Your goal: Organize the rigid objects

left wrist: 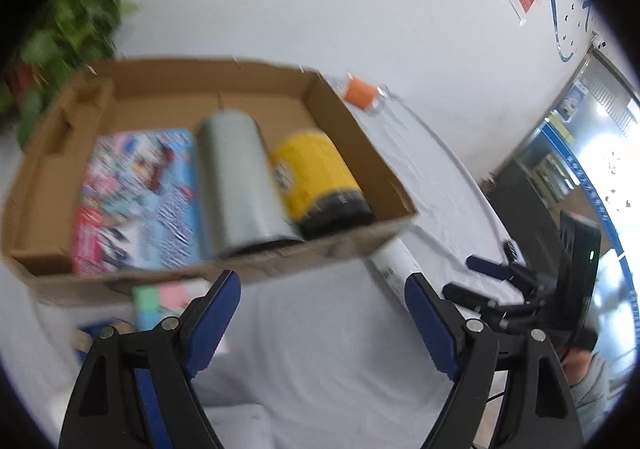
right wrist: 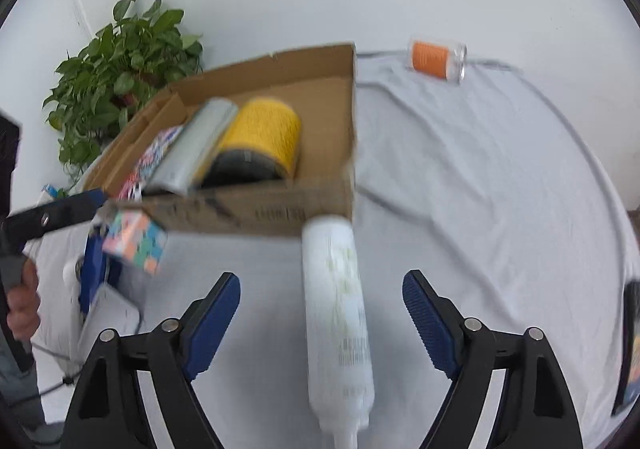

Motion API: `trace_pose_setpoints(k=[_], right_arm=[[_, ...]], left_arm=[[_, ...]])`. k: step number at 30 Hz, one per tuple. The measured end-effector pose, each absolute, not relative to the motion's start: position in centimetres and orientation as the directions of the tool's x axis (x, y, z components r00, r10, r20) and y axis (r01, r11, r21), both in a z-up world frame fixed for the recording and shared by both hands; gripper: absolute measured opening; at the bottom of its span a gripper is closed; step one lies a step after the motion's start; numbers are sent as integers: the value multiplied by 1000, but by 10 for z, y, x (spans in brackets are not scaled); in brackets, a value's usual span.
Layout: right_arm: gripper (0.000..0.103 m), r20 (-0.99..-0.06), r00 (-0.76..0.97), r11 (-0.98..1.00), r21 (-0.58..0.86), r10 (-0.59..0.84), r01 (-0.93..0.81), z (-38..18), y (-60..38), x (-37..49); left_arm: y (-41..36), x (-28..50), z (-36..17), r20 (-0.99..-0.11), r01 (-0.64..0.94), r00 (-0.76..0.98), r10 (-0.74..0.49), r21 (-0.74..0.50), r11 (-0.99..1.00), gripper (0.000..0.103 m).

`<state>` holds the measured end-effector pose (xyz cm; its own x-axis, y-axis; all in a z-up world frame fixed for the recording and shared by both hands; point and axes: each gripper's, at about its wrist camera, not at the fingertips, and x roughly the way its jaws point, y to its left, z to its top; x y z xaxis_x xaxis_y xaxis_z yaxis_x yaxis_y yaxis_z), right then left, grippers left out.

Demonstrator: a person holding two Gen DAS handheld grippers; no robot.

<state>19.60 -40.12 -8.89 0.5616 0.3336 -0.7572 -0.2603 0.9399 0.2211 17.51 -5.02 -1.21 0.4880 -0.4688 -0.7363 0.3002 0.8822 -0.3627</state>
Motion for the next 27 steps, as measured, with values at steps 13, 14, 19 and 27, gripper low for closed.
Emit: trace_pose_setpoints(k=[13,14,19,27], right_arm=[[42,-771,501,797,14,393,-603,-137,-358,125],[43,-771,483,762,4,415,-647,-137,-360,118],[46,-776,533,702,-170,337,-692,-133,-378,101],[49,-730,667,782,-324,151,-532,-118,-435,115]], left_arm=[[-154,195,-22,-781,594,330,-531,-266,760,84],[-165,195,-25,-791,636,299,-534,-252,729,84],[-201,195,-73,-897,695,111,-427,-238,679,68],[-206,169,-93,-879,693,-53,-474,-374,616,55]])
